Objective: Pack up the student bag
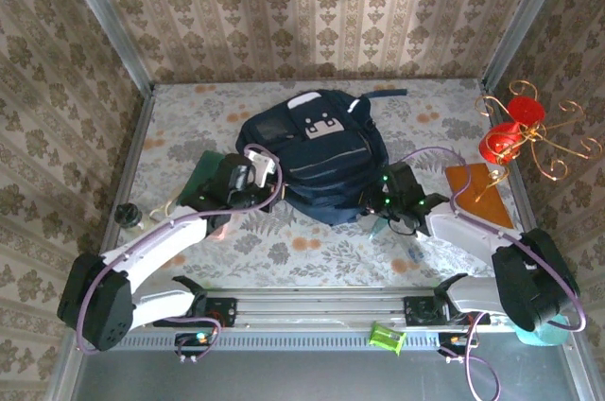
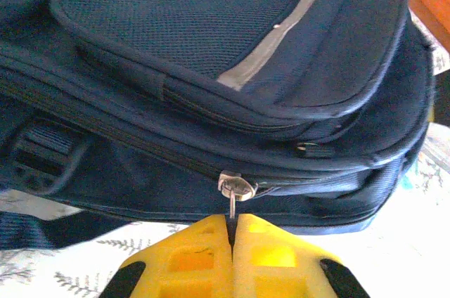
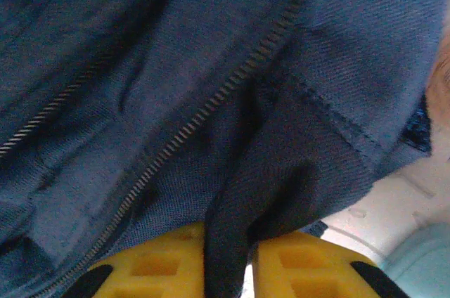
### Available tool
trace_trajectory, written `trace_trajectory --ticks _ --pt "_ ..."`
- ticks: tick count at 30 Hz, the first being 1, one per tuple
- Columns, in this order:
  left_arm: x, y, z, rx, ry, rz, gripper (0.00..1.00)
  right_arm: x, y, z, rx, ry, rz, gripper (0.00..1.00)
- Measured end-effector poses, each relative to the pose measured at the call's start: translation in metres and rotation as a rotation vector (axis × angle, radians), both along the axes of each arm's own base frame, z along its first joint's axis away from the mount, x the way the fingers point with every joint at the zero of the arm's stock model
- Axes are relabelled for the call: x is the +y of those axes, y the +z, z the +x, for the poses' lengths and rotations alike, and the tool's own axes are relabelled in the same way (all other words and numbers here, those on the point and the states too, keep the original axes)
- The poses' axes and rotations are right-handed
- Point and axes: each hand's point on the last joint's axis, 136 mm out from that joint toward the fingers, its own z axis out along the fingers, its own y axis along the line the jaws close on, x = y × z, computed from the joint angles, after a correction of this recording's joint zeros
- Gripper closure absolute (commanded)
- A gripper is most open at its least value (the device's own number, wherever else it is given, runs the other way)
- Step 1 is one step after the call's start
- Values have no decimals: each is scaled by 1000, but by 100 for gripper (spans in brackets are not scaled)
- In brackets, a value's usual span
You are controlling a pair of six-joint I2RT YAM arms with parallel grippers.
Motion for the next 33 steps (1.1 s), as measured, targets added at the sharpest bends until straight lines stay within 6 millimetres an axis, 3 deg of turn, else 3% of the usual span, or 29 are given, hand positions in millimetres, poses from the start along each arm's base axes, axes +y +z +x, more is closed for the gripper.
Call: trace_trajectory --ticks 5,10,16,23,24,28,33 --pt "29 -7 23 -10 81 24 100 -13 17 9 -60 -24 5 92" --pt "51 -28 46 21 153 58 100 -23 22 12 -73 -48 -5 98" --pt "56 -35 63 41 168 69 100 -34 18 13 -64 -65 -28 100" --pt "60 -47 74 64 175 75 100 -32 21 14 -71 -55 -11 100" --pt "60 -49 75 71 176 76 97 -30 21 14 -73 -51 -6 100" --pt "63 -54 81 78 186 81 60 -25 27 18 -96 -38 23 100" --pt "70 -38 88 27 224 60 37 -17 24 19 -115 -20 46 97"
